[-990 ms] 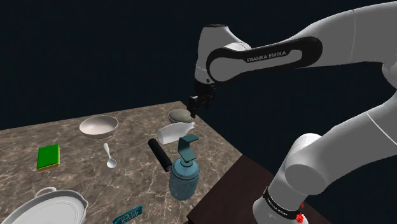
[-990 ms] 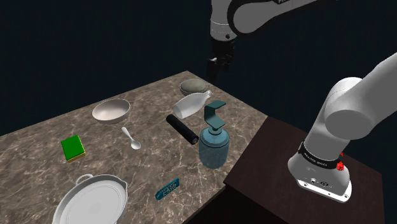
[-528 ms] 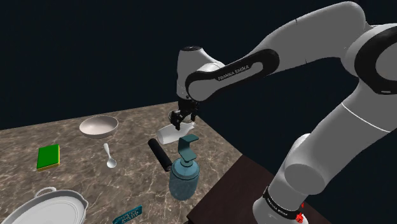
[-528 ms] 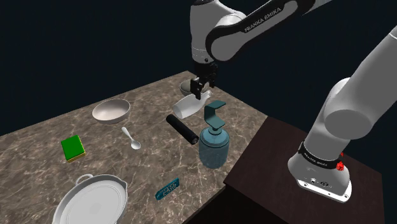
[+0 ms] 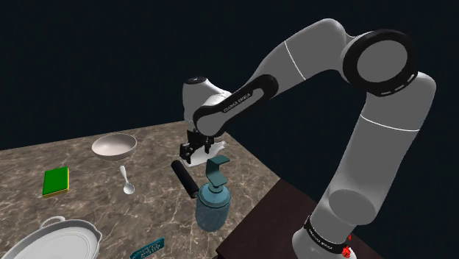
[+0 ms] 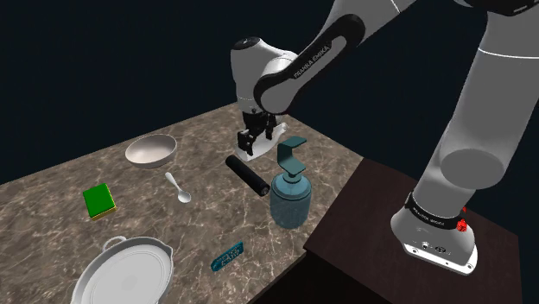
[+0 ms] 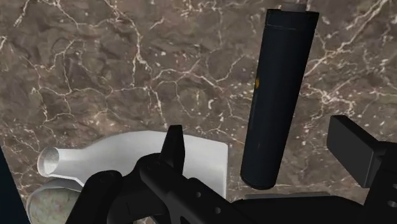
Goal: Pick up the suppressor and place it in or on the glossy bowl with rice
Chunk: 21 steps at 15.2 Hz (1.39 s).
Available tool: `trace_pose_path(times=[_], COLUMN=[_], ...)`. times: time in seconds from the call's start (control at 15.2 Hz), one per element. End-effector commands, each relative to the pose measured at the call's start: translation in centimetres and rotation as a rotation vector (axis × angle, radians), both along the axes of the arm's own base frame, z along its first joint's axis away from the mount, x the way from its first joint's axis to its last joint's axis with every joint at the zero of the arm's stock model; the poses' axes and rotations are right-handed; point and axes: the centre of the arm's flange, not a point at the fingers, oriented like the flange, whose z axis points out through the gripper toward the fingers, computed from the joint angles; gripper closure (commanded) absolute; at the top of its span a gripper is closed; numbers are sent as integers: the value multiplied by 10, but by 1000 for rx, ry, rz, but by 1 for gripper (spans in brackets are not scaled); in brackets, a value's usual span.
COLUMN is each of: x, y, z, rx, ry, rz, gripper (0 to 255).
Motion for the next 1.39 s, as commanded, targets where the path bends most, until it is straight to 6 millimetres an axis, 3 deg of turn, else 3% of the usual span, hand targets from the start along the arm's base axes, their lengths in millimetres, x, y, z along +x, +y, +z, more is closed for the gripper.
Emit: trace_pose_path(times=[0.0, 0.4, 0.92, 1.32], x=[14, 56, 58, 58], y=[7, 30, 25, 25], z=[-23, -89, -132, -132], rx=[0, -2, -2, -2], ry=[7, 29, 30, 30], rz=[-12, -45, -47, -47], gripper=[0, 0, 0, 0])
